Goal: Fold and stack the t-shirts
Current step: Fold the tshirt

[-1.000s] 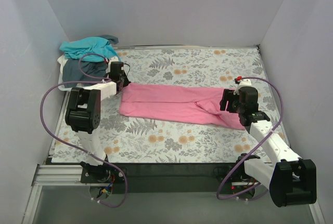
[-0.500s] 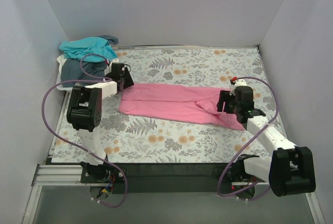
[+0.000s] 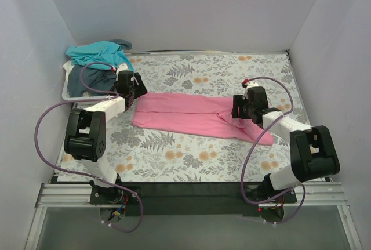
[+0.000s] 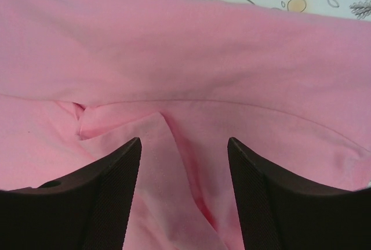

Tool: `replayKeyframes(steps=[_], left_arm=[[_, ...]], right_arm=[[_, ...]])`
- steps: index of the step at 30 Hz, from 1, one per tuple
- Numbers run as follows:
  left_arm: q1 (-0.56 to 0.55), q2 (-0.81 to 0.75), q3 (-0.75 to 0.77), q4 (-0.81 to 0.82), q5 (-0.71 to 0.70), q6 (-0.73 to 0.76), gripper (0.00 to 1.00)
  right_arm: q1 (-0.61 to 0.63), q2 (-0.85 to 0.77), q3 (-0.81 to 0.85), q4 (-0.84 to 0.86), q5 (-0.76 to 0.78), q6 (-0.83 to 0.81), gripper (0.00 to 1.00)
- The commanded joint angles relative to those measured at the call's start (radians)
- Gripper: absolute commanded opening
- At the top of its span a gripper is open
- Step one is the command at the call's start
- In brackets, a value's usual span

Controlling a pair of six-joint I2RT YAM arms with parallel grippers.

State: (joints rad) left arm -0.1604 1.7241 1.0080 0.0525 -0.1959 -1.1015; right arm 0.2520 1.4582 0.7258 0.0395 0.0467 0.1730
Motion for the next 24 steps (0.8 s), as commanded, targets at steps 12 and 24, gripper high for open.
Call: replayKeyframes(steps=[12, 24], left_arm=[[-0.005, 0.000, 0.003, 0.012, 0.018, -0.004, 0.62], [-0.005, -0.015, -0.005, 0.010, 0.012, 0.000, 0.62]], right_arm=[[0.026, 0.060, 0.012, 0.045, -0.039, -0.007, 0.37], [0.027, 0.068, 0.011, 0.042, -0.087, -0.006, 0.16]])
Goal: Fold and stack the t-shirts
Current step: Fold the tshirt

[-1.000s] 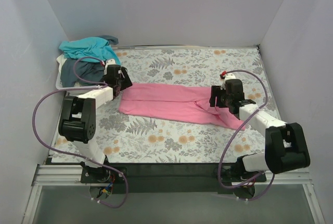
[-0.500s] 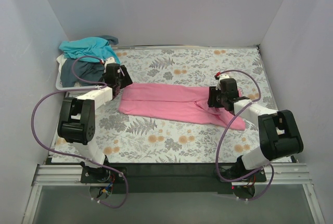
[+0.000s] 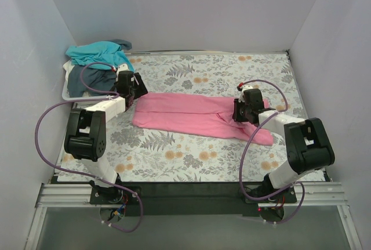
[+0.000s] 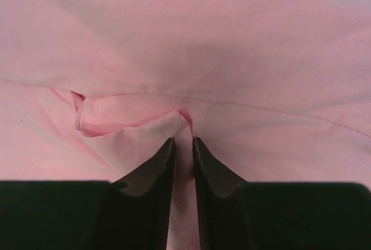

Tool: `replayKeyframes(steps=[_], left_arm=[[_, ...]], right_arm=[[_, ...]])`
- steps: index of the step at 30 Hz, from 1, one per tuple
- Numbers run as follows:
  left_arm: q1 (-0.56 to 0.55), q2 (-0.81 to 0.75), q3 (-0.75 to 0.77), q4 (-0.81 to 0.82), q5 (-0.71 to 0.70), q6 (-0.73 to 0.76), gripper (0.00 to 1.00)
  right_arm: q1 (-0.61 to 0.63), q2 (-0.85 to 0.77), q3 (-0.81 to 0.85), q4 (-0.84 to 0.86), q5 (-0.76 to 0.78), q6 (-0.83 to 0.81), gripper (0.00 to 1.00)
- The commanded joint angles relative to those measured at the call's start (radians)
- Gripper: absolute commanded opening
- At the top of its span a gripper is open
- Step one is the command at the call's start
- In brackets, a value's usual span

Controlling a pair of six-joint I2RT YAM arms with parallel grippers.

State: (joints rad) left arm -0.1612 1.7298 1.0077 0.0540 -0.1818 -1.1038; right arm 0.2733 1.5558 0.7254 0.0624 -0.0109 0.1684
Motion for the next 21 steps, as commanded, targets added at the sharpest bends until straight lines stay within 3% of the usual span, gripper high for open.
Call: replayKeyframes(steps=[1, 3, 6, 11, 14, 16, 21], left_arm=[[-0.004, -0.021, -0.004, 0.010, -0.002, 0.002, 0.62], [-0.004, -0.019, -0.004, 0.009, -0.001, 0.002, 0.62], [-0.003, -0.018, -0.003, 0.010, 0.004, 0.002, 0.62], [-0.003, -0.015, -0.004, 0.012, 0.008, 0.004, 0.62], [-0.004, -0.015, -0.006, 0.010, 0.008, 0.002, 0.62], [-0.004, -0.019, -0.011, 0.012, 0.007, 0.002, 0.62], [-0.003, -0.032, -0.017, 0.012, 0.007, 0.002, 0.62]], right_arm=[[0.009, -0.043, 0.008, 0.017, -0.026, -0.001, 0.14], [0.012, -0.059, -0.001, 0.014, -0.017, -0.001, 0.08], [0.024, -0.092, -0.012, 0.004, 0.006, 0.000, 0.07], [0.040, -0.149, -0.020, -0.022, 0.048, 0.000, 0.13], [0.046, -0.161, -0.024, -0.029, 0.039, -0.004, 0.09], [0.049, -0.160, -0.032, -0.029, -0.010, -0.007, 0.01], [0.056, -0.143, -0.044, -0.026, 0.034, -0.003, 0.01]])
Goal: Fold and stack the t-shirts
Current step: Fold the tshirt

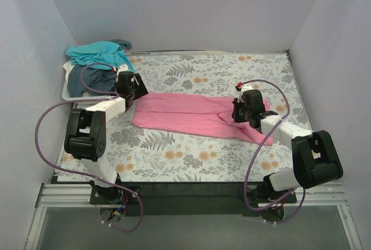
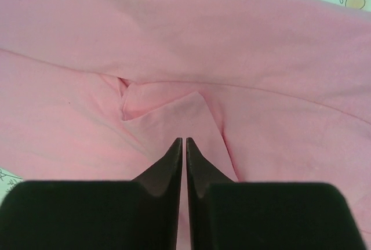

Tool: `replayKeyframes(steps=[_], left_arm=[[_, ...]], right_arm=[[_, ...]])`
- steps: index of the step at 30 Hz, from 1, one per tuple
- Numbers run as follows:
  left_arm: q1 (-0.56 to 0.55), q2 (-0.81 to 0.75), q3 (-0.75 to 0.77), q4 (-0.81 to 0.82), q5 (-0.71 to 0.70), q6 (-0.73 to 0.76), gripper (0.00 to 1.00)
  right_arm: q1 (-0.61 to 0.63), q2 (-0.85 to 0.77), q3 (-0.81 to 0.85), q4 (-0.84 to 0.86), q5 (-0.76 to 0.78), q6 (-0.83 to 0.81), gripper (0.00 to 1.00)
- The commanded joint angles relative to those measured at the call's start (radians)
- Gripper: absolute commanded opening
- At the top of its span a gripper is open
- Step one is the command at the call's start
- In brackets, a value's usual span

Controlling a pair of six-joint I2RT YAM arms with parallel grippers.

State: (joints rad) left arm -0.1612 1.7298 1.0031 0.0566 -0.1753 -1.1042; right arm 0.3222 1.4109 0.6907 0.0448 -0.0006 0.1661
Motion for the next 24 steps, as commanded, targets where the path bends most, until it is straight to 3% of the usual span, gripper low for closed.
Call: replayKeyframes(steps=[1, 9, 24], left_arm=[[-0.003, -0.032, -0.015, 0.009, 0.000, 0.003, 0.62], [-0.003, -0.047, -0.024, 0.008, 0.007, 0.004, 0.63], [-0.004, -0.038, -0.023, 0.008, 0.011, 0.006, 0.63]], right_arm=[[0.008, 0.003, -0.011, -0.008, 0.031, 0.000, 0.03], [0.008, 0.054, 0.029, -0.006, 0.067, 0.001, 0.30], [0.008, 0.143, 0.093, 0.032, 0.039, 0.001, 0.38]])
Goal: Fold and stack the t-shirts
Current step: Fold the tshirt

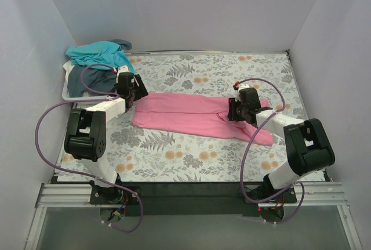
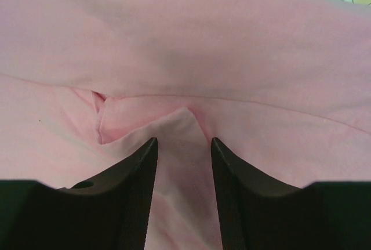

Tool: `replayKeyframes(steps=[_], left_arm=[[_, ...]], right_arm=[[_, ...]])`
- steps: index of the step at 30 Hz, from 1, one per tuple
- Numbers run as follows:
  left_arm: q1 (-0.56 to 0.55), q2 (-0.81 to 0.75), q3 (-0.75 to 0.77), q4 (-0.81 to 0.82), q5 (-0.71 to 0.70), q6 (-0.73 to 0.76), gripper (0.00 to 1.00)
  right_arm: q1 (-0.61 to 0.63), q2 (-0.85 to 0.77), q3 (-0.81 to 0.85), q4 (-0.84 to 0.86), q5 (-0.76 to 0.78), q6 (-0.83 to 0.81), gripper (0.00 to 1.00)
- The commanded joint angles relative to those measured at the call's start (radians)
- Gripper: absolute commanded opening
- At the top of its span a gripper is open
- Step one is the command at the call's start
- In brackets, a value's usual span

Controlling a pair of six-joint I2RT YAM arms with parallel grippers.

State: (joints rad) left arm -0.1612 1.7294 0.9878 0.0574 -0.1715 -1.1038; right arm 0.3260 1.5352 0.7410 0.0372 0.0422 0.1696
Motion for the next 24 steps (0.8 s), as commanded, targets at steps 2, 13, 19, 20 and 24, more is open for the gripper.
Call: replayKeyframes(steps=[2, 13, 19, 20, 24], left_arm=[[-0.004, -0.037, -0.009, 0.007, 0.006, 0.005, 0.63], [-0.004, -0.037, -0.009, 0.009, 0.007, 0.005, 0.63], [-0.004, -0.037, -0.009, 0.010, 0.012, 0.005, 0.63], [-0.004, -0.037, -0.009, 0.010, 0.012, 0.005, 0.63], [-0.003, -0.033, -0.008, 0.009, 0.013, 0.005, 0.63]], right_arm=[[0.004, 0.029, 0.043, 0.040, -0.001, -0.002, 0.38], [0.002, 0.065, 0.047, 0.070, -0.007, -0.004, 0.19], [0.002, 0.025, 0.024, 0.070, -0.007, -0.002, 0.04], [0.004, 0.014, 0.015, 0.069, -0.008, -0.001, 0.04], [0.008, -0.059, -0.017, 0.058, -0.008, 0.002, 0.05]])
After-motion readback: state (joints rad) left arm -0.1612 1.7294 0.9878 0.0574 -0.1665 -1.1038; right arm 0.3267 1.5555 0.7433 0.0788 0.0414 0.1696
